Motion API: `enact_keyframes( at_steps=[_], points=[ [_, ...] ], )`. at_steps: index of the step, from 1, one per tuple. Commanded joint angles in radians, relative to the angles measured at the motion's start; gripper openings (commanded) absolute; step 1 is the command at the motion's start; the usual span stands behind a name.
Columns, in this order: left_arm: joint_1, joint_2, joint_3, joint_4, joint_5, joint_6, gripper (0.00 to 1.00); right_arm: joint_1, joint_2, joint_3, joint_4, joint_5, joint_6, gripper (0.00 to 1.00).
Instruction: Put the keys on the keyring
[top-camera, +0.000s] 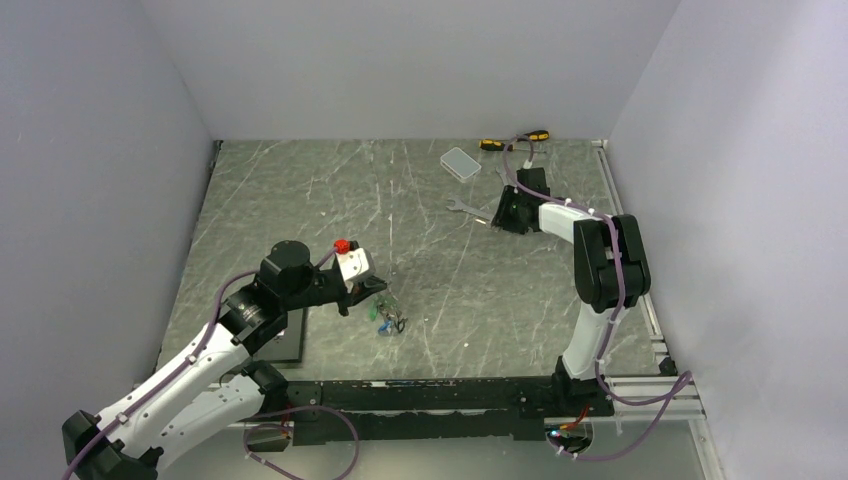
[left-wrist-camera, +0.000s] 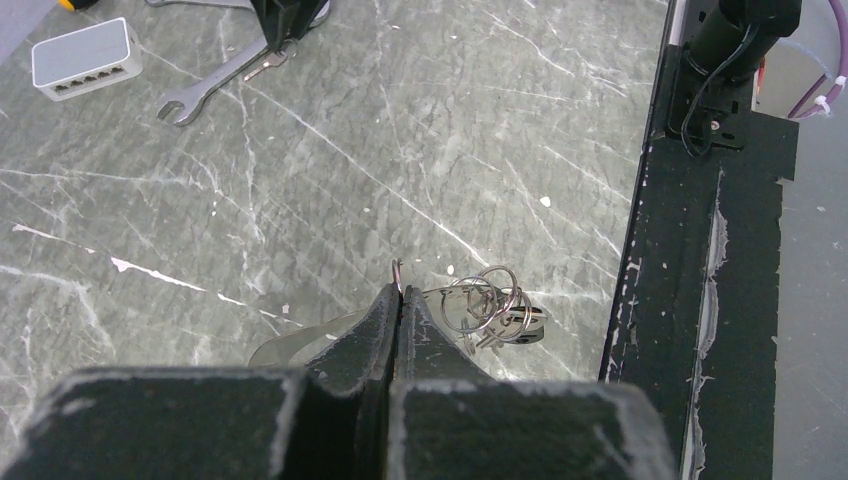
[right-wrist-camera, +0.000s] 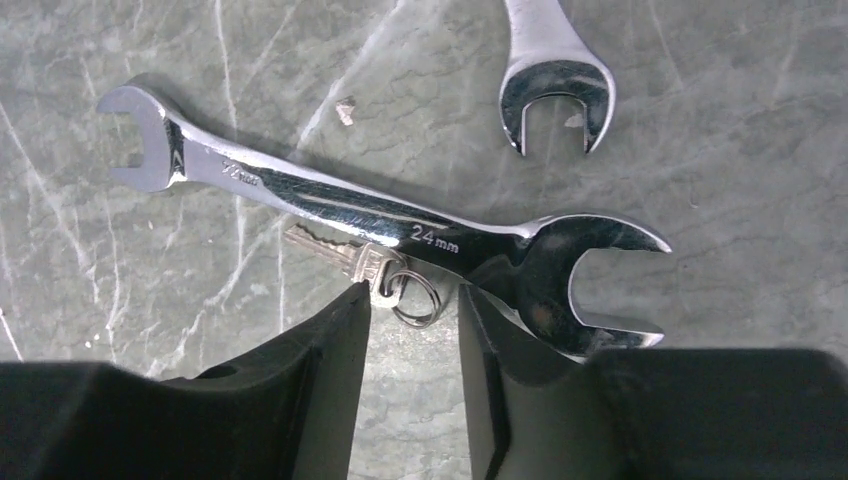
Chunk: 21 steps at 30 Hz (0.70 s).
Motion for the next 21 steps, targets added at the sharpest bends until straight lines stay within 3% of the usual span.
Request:
enact_keyframes(
  at_steps=[1,11,14,21],
  points=[
    [0.006,-0.009,0.052,0.043,0.032,0.012,0.0,-0.005,0.009,0.039,-0.005,0.058,-0.027,0.38],
    [0.008,-0.007,0.054,0.042,0.038,0.012,0.0,-0.003,0.046,0.051,-0.01,-0.024,-0.06,0.33],
    [0.008,-0.006,0.054,0.042,0.038,0.013,0.0,-0.003,0.054,0.055,-0.014,-0.02,-0.064,0.23],
    [0.01,0.0,0.055,0.039,0.039,0.013,0.0,-0.003,0.055,0.058,-0.025,-0.025,-0.071,0.13]
  ],
)
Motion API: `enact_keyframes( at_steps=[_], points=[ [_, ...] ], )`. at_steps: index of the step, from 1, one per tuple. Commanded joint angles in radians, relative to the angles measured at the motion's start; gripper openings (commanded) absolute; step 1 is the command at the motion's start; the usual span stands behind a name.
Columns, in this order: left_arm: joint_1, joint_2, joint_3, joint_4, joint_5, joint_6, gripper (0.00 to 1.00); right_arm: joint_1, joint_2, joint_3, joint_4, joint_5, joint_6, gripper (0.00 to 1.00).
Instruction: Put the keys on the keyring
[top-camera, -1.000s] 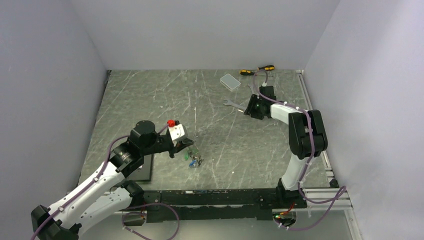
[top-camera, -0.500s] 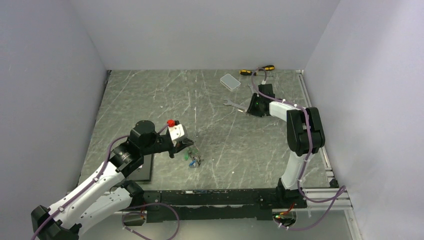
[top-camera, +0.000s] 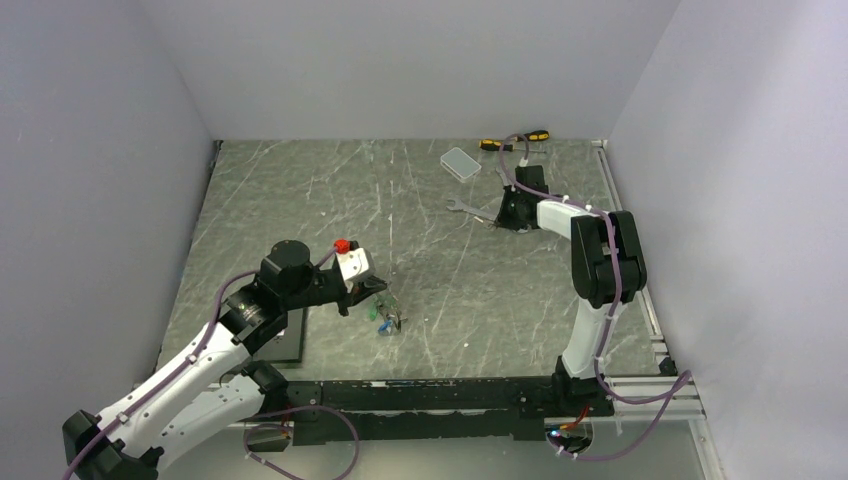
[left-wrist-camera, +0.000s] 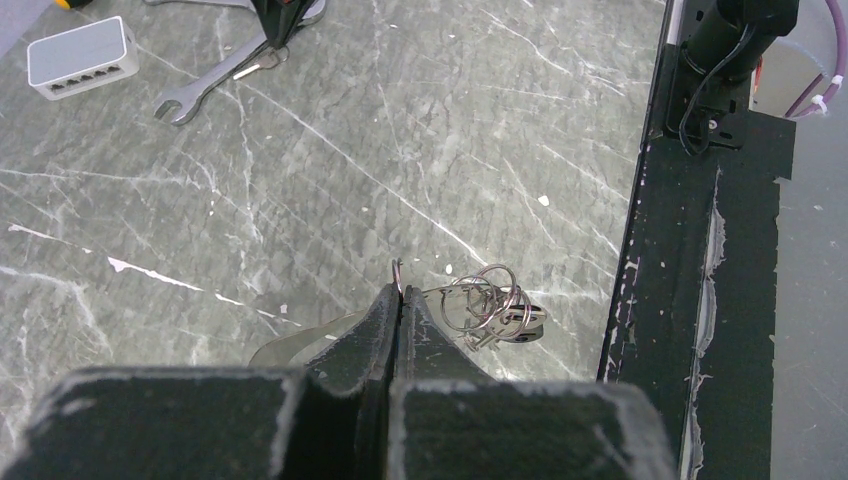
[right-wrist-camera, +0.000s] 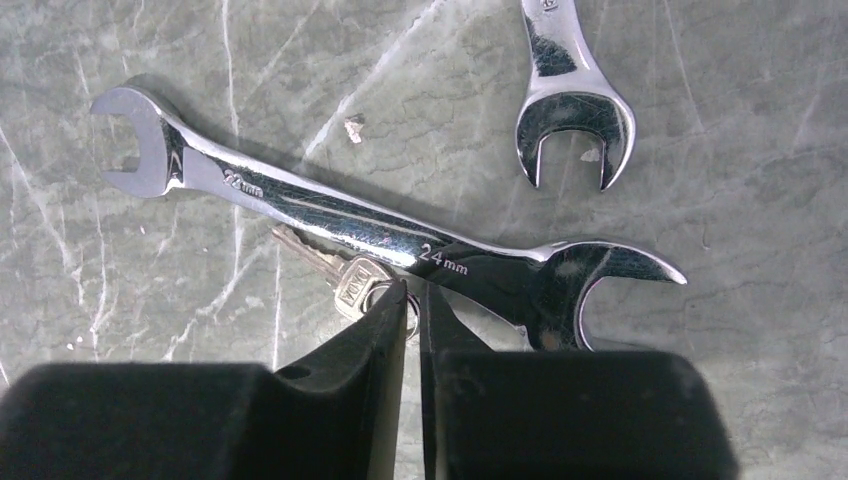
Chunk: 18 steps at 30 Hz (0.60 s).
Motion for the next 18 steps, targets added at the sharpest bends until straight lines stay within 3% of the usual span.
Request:
enact_keyframes(
  at_steps=[1,6,11,18],
  points=[
    [0.004,-0.003,0.054,0.039,0.031,0.014,0.0,-0.003,0.011,0.018,-0.019,-0.013,-0.017,0.1],
    [0.006,-0.002,0.054,0.04,0.028,0.014,0.0,-0.004,-0.019,-0.002,0.009,-0.067,-0.015,0.0],
    [0.005,0.002,0.054,0.038,0.027,0.015,0.0,-0.001,-0.066,-0.022,0.035,-0.128,-0.012,0.0],
    [0.009,0.005,0.054,0.038,0.026,0.015,0.0,0.033,-0.15,-0.087,0.021,-0.102,-0.025,0.0]
  ],
)
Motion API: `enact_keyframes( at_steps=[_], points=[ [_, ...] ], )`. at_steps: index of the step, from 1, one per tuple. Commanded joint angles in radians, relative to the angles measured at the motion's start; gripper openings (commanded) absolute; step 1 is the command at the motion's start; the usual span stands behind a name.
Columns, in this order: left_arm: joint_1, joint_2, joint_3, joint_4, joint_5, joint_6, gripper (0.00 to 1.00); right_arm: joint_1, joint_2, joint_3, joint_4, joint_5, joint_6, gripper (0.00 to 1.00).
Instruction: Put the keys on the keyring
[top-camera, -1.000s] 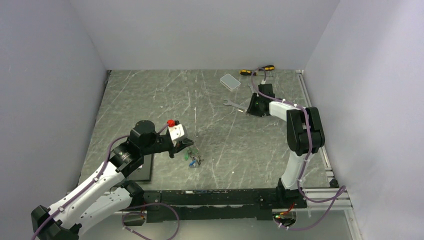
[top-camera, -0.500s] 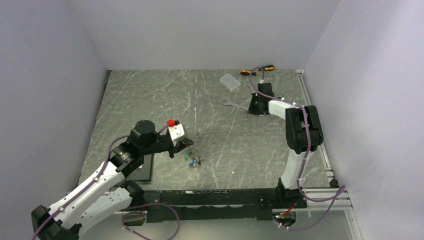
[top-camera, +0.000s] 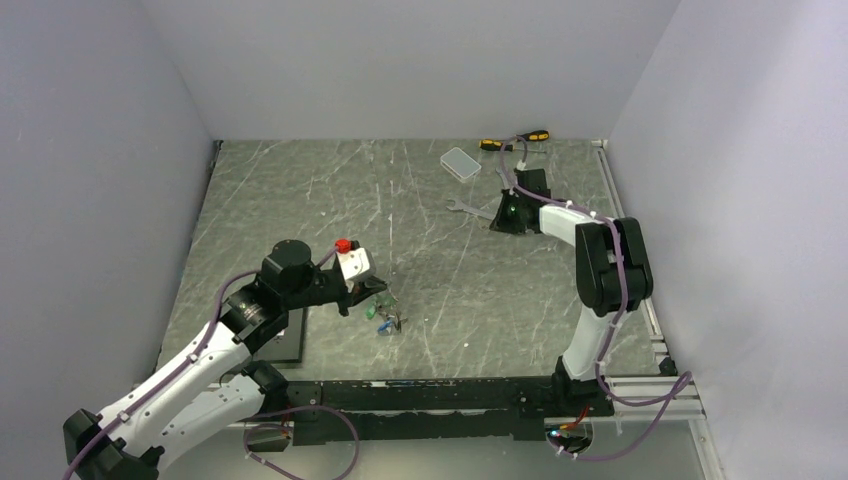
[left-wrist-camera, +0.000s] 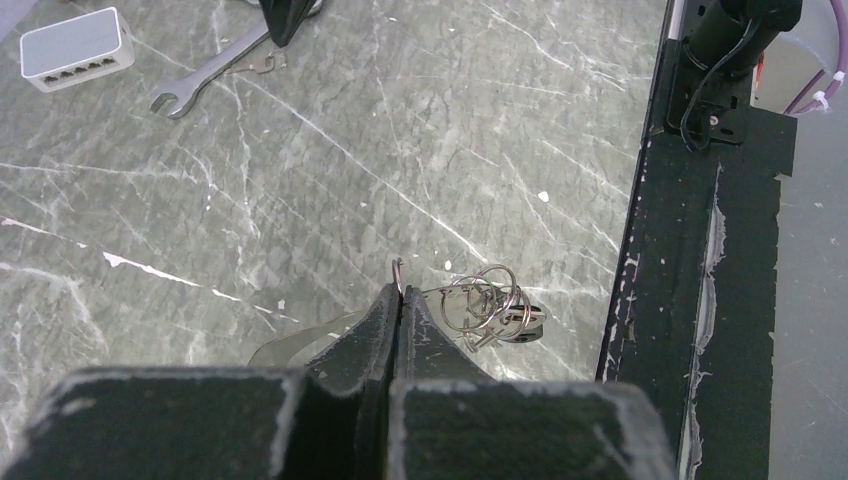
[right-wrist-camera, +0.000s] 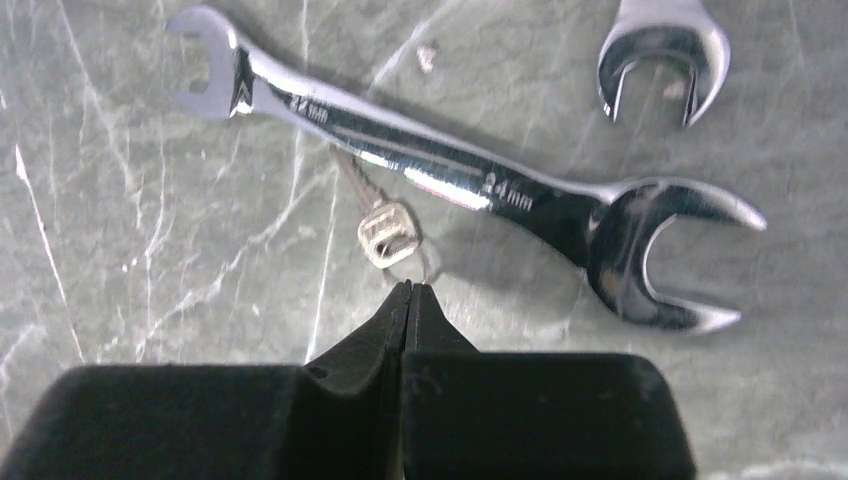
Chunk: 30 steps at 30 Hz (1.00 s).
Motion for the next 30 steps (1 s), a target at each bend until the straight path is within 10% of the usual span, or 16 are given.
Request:
enact_keyframes(
  at_steps=[1,8,12,16,30],
  points=[
    [0.007,0.001,0.054,0.044,0.026,0.015,0.0,0.039,-0.117,-0.052,0.01,0.013,-0.022,0.0],
    [0.012,0.006,0.055,0.043,0.027,0.015,0.0,0.116,-0.215,-0.109,-0.019,0.089,-0.033,0.0],
    [0.012,0.008,0.055,0.041,0.028,0.017,0.0,0.117,-0.159,-0.044,-0.084,0.143,-0.05,0.57],
    [0.012,0.013,0.057,0.037,0.026,0.019,0.0,0.138,-0.084,0.069,-0.176,0.261,-0.099,0.74],
    [0.013,0.013,0.059,0.034,0.029,0.021,0.0,0.146,0.114,0.248,-0.277,0.332,-0.151,0.59]
  ],
)
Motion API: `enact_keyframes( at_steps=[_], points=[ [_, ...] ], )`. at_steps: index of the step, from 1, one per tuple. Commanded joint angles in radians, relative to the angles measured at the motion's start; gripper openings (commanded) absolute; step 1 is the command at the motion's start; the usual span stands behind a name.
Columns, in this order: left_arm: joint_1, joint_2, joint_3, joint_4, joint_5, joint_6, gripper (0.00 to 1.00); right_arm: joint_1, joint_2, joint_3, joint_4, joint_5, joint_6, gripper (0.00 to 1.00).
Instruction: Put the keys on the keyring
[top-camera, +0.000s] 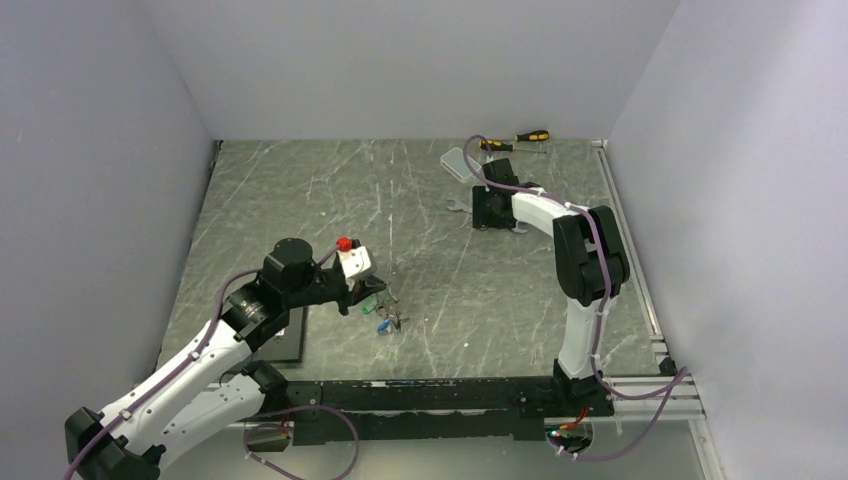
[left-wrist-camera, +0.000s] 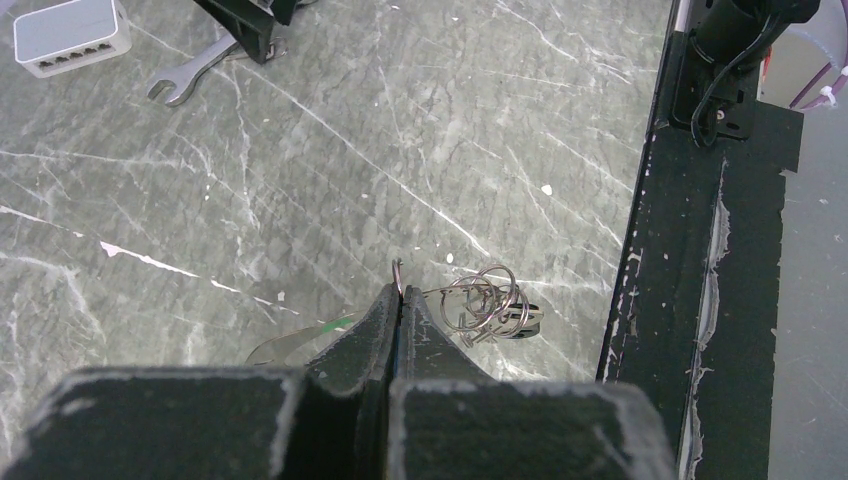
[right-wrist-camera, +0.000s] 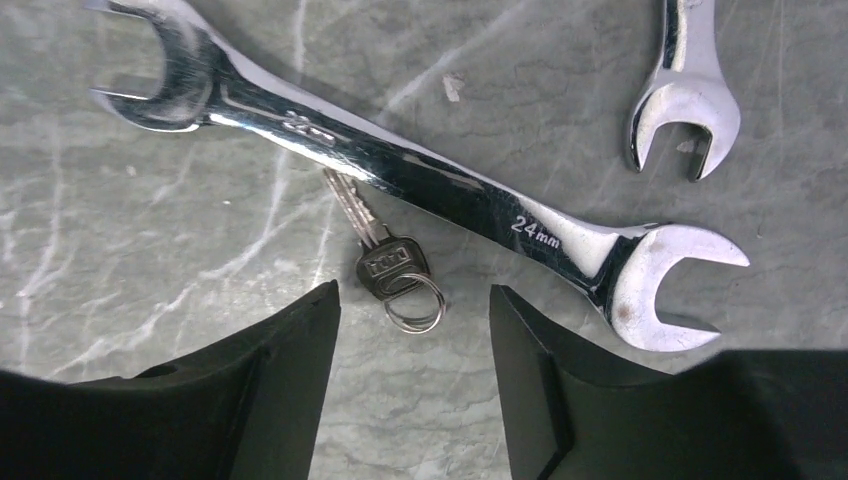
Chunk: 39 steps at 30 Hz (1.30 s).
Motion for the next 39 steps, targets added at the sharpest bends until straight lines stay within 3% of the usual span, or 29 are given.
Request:
enact_keyframes(
  at_steps=[1,5,17,26,39],
  points=[
    [0.004,-0.004,0.053,0.048,0.029,0.019,0.0,0.003,0.034,0.05,-0.053,0.042,-0.023,0.59],
    [0.005,-0.004,0.053,0.05,0.032,0.019,0.0,0.003,0.046,0.043,-0.055,0.005,-0.023,0.51],
    [0.007,0.0,0.054,0.05,0.032,0.019,0.0,0.008,0.044,0.035,-0.061,-0.022,-0.028,0.15],
    [0.008,0.003,0.056,0.049,0.034,0.019,0.0,0.008,-0.003,0.037,-0.06,-0.019,-0.031,0.01],
    [0.01,0.002,0.056,0.048,0.033,0.02,0.0,0.137,-0.188,-0.058,-0.016,0.06,-0.087,0.0]
  ],
)
